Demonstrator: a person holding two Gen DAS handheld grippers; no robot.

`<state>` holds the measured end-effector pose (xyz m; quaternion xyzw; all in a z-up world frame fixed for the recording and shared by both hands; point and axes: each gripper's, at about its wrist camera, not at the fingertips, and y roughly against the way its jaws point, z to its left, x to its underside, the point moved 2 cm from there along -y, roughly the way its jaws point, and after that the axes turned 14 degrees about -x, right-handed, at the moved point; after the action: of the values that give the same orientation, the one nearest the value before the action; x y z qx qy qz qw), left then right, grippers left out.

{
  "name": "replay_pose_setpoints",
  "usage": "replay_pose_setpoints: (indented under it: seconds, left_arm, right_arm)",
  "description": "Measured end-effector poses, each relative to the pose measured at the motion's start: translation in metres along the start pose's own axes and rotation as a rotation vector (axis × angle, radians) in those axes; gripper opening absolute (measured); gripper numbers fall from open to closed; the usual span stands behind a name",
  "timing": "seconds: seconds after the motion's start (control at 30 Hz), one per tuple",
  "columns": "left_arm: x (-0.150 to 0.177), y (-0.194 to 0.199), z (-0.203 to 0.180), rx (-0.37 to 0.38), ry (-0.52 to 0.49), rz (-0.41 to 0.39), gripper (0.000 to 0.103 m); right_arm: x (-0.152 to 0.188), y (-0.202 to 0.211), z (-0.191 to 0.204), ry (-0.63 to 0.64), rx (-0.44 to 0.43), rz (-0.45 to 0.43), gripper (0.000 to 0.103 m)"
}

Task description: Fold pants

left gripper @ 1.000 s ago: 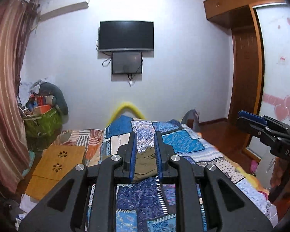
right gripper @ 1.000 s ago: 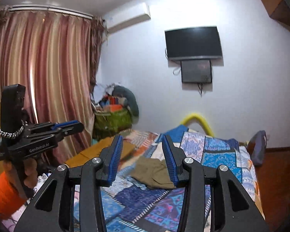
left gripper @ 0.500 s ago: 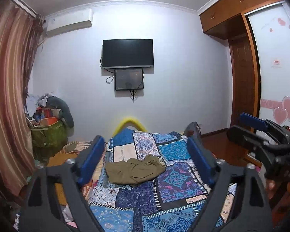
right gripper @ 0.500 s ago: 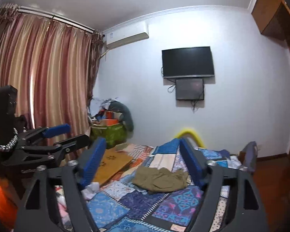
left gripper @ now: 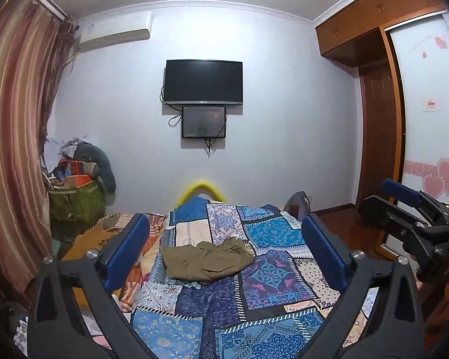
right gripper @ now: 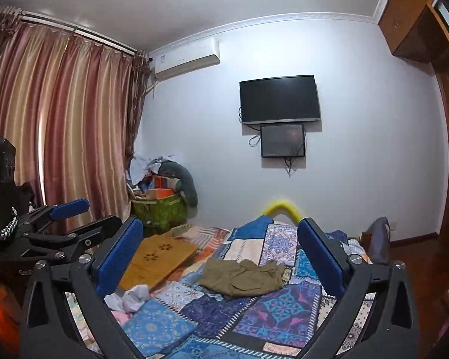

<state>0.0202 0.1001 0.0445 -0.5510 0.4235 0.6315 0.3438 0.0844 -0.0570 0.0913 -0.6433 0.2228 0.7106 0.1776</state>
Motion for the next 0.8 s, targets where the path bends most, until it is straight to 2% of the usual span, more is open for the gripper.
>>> replay_pose_setpoints:
  seconds: [0.8]
  left_arm:
    - [0.0085, -0.0036, -0.0026, -0.005, 0.003, -0.005, 0.103]
  right_arm:
    - [0.007, 0.0069, -0.0017, -0.03, 0.01, 0.016, 0.103]
